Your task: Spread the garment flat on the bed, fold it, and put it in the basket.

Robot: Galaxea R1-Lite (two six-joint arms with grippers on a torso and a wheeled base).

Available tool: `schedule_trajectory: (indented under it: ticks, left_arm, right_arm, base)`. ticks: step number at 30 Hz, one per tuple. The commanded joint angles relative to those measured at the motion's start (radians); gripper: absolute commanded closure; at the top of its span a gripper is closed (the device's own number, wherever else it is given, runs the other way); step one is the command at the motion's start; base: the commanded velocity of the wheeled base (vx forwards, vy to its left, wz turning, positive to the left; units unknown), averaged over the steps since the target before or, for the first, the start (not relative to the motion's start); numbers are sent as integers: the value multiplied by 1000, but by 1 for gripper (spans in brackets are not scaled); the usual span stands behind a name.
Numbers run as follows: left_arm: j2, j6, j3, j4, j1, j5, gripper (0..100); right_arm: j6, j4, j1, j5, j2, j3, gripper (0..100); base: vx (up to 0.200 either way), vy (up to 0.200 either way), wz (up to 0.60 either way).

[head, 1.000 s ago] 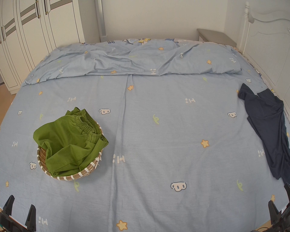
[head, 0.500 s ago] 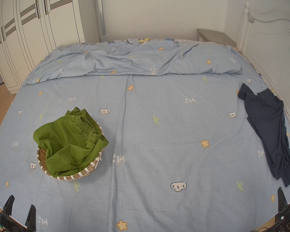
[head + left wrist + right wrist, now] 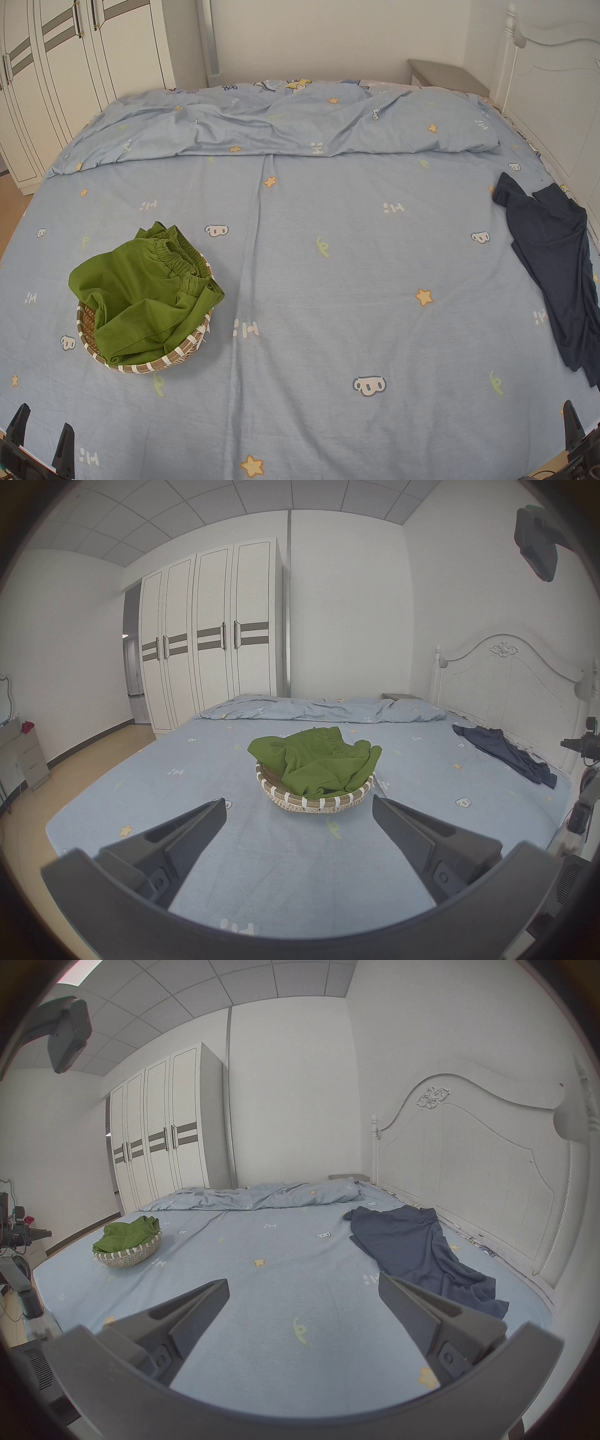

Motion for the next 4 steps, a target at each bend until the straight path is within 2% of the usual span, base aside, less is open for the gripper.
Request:
schedule_trajectory:
  ticks: [1,4]
  left_arm:
    - [-14,0,18,0,0,0,0]
    - [-14,0,18,0,0,0,0]
  right_arm:
    - [0,-1,0,-1,-15,18,0]
    - [2,-1,0,-2,-13,18,0]
  base:
    - [0,0,0]
    - [0,0,0]
